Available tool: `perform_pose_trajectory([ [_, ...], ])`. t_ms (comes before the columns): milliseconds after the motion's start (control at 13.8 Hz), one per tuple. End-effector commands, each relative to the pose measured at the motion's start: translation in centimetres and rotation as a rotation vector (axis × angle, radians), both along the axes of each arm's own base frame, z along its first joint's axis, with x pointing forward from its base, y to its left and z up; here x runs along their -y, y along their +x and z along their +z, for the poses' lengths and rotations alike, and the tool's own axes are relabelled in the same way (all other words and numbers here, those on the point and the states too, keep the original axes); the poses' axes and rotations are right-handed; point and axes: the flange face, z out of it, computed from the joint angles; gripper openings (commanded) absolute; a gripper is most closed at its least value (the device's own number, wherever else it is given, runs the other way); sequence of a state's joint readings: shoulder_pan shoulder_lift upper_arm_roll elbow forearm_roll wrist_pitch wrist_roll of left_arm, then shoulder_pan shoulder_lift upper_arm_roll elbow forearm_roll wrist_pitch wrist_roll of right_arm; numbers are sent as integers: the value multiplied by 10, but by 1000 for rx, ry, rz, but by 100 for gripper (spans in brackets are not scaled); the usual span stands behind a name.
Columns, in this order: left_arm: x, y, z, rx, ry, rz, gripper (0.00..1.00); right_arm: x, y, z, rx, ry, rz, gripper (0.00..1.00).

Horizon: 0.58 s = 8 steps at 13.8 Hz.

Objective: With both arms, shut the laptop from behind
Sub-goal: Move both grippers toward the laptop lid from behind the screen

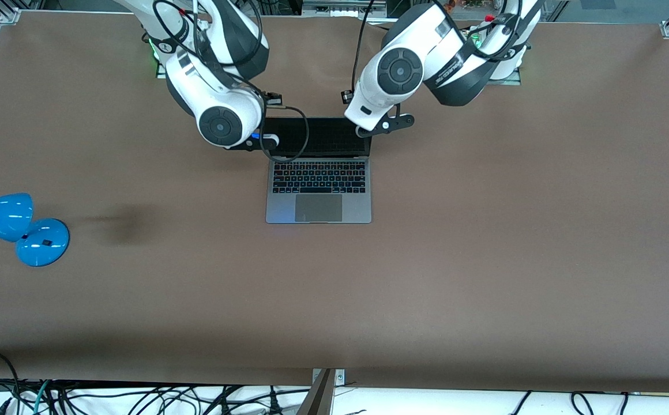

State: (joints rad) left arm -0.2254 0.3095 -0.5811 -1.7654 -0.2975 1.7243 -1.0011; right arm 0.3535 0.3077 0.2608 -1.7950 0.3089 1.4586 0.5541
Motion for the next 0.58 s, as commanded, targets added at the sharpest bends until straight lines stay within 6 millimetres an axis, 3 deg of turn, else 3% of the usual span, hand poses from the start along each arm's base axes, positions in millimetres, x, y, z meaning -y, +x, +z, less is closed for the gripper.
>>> perform_pose_trajectory([
  [0, 9, -2, -17, -51, -17, 6, 0, -9, -3, -21, -20, -2, -12, 19],
  [506, 13, 0, -39, -60, -17, -17, 0, -17, 5, -31, 29, 18, -23, 19],
])
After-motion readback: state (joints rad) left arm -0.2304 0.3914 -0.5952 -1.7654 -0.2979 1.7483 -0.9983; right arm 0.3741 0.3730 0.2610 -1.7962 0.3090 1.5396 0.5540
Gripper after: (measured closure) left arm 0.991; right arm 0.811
